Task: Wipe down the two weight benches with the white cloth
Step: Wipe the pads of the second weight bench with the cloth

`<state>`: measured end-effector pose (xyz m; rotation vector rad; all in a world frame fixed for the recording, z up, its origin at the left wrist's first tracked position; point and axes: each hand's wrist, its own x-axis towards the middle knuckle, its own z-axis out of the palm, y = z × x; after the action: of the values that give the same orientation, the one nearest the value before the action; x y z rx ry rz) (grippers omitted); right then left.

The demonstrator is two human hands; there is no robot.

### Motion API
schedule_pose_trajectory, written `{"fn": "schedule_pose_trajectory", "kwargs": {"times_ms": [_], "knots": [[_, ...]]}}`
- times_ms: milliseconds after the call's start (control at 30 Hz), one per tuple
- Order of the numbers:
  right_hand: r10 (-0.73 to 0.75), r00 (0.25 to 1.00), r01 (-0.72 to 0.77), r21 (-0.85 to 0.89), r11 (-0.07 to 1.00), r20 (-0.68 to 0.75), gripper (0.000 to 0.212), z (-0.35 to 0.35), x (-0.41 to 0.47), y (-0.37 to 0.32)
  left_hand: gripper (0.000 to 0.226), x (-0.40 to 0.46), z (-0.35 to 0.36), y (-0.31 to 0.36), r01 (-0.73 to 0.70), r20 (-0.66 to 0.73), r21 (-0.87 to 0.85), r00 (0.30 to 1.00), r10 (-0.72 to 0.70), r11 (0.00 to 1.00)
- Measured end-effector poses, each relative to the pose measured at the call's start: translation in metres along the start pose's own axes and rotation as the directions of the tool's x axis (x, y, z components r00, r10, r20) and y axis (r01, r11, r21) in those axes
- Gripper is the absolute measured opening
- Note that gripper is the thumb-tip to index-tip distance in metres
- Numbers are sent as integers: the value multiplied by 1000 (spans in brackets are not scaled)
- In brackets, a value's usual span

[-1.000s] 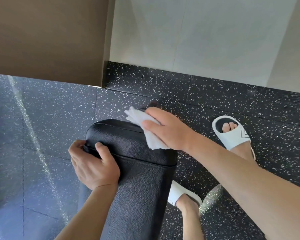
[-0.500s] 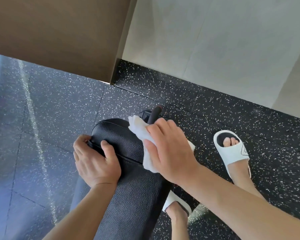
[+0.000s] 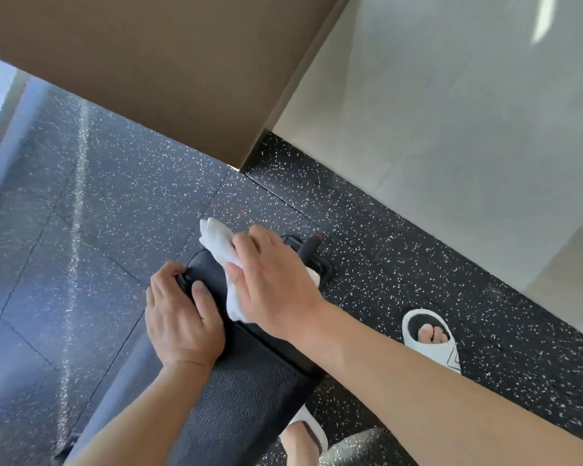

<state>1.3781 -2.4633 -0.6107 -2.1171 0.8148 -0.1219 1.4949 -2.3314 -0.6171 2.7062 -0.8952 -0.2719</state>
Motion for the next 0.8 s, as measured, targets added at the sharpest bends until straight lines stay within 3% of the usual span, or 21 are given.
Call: {"fn": "schedule_pose_trajectory", "kwargs": {"times_ms": [233, 500, 633, 700, 800], "knots": [[3, 999, -4, 40, 999, 46, 38, -21, -69, 29, 35, 1, -1, 1, -9, -14, -9, 1000, 8, 1000], [55, 998, -55, 25, 998, -16, 35, -7, -32, 3, 29, -2, -3, 7, -1, -17, 10, 1000, 1, 1000], [127, 992, -127, 103, 987, 2, 22, -20, -9, -25, 30, -4, -12, 14, -31, 61, 163, 998, 21, 986], [98, 995, -95, 84, 992, -31, 20, -34, -9, -38, 27, -4, -18, 23, -37, 127, 225, 992, 9, 974], [39, 996, -35, 42, 998, -80, 18, -60, -21, -59, 30, -6, -40, 39, 28, 238, 188, 968, -73, 982]]}}
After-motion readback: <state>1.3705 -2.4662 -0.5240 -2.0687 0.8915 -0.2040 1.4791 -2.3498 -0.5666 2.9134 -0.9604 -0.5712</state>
